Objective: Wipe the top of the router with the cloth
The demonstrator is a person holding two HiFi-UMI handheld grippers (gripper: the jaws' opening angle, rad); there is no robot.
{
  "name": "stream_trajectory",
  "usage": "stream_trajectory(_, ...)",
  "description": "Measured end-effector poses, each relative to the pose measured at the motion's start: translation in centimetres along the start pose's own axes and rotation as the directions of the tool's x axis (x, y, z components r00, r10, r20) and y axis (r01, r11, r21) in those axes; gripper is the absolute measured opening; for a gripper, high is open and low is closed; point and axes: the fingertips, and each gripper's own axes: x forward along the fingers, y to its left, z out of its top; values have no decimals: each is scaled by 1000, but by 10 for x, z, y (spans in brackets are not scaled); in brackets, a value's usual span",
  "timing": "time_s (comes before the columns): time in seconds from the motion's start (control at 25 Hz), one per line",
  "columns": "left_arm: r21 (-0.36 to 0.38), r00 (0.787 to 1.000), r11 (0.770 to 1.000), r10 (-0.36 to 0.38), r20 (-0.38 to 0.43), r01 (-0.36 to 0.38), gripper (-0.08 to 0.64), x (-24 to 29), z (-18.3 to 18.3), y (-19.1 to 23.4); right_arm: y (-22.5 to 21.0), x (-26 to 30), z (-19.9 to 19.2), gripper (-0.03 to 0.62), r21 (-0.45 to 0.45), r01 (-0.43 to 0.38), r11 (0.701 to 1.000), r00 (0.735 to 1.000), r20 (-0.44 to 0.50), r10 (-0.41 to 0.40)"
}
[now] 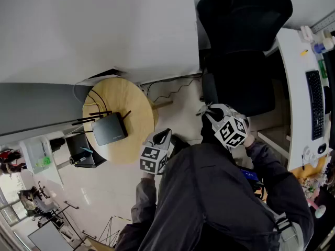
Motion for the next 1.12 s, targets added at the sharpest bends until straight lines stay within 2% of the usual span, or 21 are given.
stream_trajectory(0.16,-28,999,999,18,46,-17,0,-37,-31,19,37,14,27,35,-24,-5,1000,1000,-11,5)
stream_trajectory(0.28,-49,994,998,46,95,-41,0,-79,-65,45,76,37,60,35,-43,-3,999,1000,-13,3)
stream_trajectory(0.4,-123,985,989,95,141,-78,0,-127,-116,66,128,61,97,35,-98,-60,993,998,-21,58)
stream_trajectory(0.56,-271,964,949,209,165,-160,0,-183,-197,101,200,100,136,35,-239,-171,956,985,-66,160)
stream_trajectory(0.8,-367,949,910,269,165,-194,0,-254,-287,135,292,148,186,35,-304,-242,922,970,-89,225)
stream_trajectory(0.92,-404,943,892,289,164,-203,0,-269,-314,148,323,163,209,35,-336,-280,899,960,-95,263)
stream_trajectory(1.12,-468,935,862,308,175,-196,0,-277,-323,169,345,189,234,35,-388,-350,853,937,-142,319)
